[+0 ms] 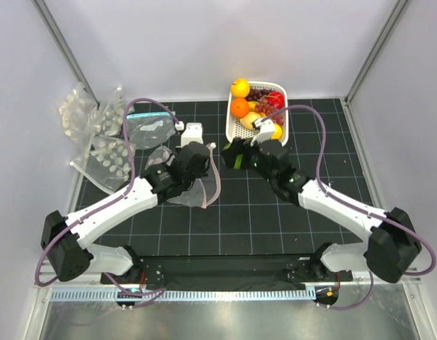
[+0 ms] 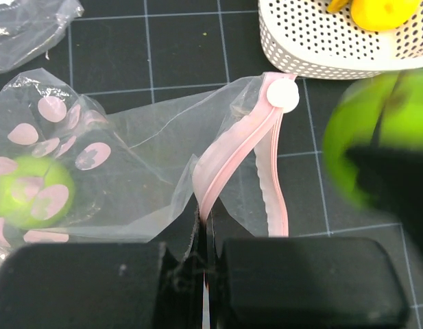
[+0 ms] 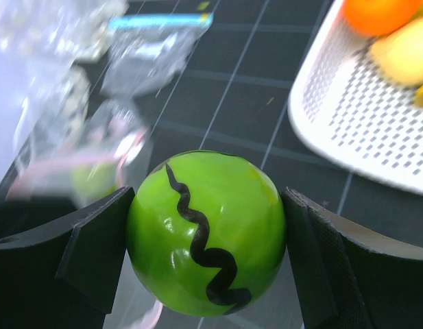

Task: Place the food in the zip-top bag and seal the zipper
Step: Place the fake fruit in the zipper food storage bag.

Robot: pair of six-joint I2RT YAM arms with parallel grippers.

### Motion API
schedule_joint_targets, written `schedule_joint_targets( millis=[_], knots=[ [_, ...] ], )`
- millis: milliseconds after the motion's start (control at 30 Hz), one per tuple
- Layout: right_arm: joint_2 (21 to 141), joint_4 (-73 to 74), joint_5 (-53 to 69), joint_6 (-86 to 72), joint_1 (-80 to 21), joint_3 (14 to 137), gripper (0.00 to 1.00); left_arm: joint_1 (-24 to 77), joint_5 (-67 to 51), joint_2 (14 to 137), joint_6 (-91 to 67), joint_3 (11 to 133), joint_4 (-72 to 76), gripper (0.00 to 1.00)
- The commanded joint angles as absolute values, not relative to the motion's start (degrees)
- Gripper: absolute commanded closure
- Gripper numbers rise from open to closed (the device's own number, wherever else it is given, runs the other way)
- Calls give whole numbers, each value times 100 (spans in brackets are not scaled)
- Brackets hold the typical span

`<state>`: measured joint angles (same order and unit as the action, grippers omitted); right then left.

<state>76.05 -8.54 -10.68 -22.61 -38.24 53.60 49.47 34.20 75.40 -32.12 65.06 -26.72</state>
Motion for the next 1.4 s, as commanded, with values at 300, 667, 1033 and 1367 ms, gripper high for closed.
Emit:
schedule_joint_targets(
  millis=[300,667,1033,1367],
  knots=[
    [6293,-1529,-571,-2435,-4649,4228,44,4922,3129,7119,-3287,6662,-2619,100],
    [6468,-2083,-317,-1995,-5159,4140,45,4922,2646,7145,-3366,6680,-2531,100],
    [6908,-2267,-632,-2013,-5229,4140,45,4922,2180,6759,-3559,6609,-2540,100],
    [7224,-2443,-729,-2083,-5229,4157,42,4922,1644,6346,-3744,6434,-2382,100]
  ],
)
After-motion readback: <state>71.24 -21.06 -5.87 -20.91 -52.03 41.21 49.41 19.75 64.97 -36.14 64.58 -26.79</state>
